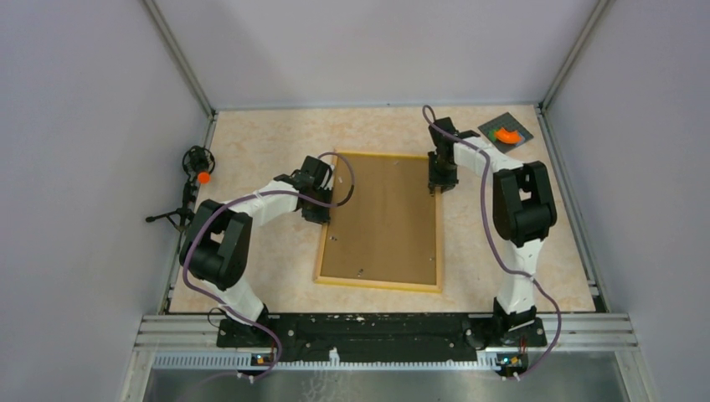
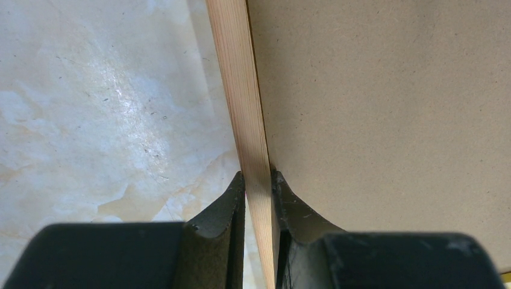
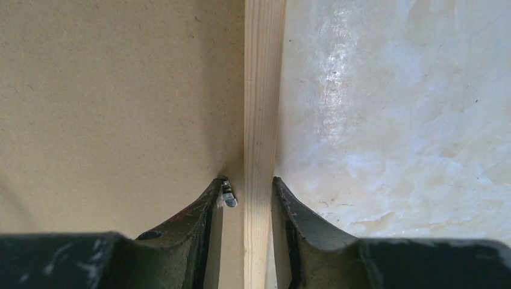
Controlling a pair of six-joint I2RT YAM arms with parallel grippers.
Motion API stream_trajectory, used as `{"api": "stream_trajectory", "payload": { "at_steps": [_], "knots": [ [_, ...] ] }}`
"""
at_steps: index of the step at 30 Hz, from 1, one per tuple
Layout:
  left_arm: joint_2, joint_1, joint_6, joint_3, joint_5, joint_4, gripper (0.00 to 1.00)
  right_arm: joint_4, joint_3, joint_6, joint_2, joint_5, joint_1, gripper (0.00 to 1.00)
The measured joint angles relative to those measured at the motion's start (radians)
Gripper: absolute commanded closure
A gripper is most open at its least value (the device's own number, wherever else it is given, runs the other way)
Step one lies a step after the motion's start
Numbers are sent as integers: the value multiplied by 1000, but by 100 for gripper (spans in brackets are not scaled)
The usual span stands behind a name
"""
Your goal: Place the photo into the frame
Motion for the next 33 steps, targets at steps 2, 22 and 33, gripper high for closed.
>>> {"api": "stream_trajectory", "payload": {
  "at_steps": [2, 22, 33],
  "knots": [
    [0, 0, 0, 0, 0, 0, 100, -19, 18, -19, 10, -2, 0, 73],
    [0, 0, 0, 0, 9, -2, 100, -14, -5, -171, -17, 94, 46, 42],
    [0, 0, -1, 0, 11, -3, 100, 120, -282, -96, -422, 34, 48, 1]
  ]
}}
